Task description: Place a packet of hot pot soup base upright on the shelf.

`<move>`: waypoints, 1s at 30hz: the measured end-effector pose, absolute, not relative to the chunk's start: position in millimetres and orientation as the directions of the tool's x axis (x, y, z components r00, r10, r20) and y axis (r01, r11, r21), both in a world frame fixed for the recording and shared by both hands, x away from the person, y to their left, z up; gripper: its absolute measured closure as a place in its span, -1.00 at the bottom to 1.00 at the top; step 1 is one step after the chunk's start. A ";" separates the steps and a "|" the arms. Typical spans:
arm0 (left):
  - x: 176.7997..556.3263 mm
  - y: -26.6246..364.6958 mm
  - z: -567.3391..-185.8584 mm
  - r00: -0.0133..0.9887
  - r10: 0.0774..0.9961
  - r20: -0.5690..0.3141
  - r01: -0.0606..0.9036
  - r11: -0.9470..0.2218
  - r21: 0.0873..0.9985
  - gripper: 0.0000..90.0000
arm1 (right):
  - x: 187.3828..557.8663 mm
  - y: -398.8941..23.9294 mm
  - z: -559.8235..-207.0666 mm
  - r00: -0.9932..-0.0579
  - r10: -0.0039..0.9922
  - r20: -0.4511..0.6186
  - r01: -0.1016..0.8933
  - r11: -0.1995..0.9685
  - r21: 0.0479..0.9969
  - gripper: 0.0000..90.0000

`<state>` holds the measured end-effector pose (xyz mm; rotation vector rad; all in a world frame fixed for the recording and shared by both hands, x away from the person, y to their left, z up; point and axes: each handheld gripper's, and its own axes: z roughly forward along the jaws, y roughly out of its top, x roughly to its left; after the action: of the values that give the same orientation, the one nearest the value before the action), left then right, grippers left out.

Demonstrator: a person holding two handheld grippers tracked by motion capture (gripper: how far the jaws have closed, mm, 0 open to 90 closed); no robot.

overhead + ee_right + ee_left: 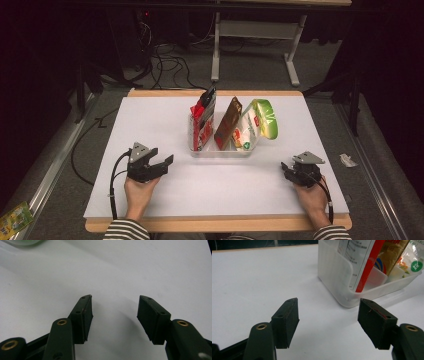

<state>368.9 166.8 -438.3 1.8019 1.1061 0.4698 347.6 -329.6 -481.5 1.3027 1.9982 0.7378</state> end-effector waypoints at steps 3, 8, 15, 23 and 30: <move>367.8 167.6 -444.2 0.514 0.846 -0.144 0.491 -0.153 0.858 -0.26 | 347.6 -329.7 -481.5 -0.310 0.929 -0.201 0.575 0.351 0.739 0.02; 367.2 168.2 -454.4 0.502 0.855 -0.129 0.506 -0.169 0.846 -0.25 | 347.7 -329.8 -481.6 -0.309 0.930 -0.201 0.575 0.351 0.739 0.02; 370.0 168.9 -466.4 0.484 0.865 -0.128 0.537 -0.178 0.825 -0.25 | 347.5 -330.2 -481.0 -0.314 0.929 -0.196 0.581 0.351 0.734 0.02; 374.7 166.3 -475.3 0.471 0.876 -0.102 0.553 -0.203 0.808 -0.25 | 347.6 -330.3 -481.0 -0.314 0.929 -0.195 0.581 0.350 0.735 0.02; 381.3 165.0 -483.7 0.452 0.888 -0.086 0.571 -0.214 0.792 -0.24 | 348.5 -331.6 -481.1 -0.313 0.931 -0.187 0.582 0.343 0.737 0.01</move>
<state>381.3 165.0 -483.7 1.9078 1.2262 0.5034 348.5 -331.6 -481.1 1.3168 2.0064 0.7483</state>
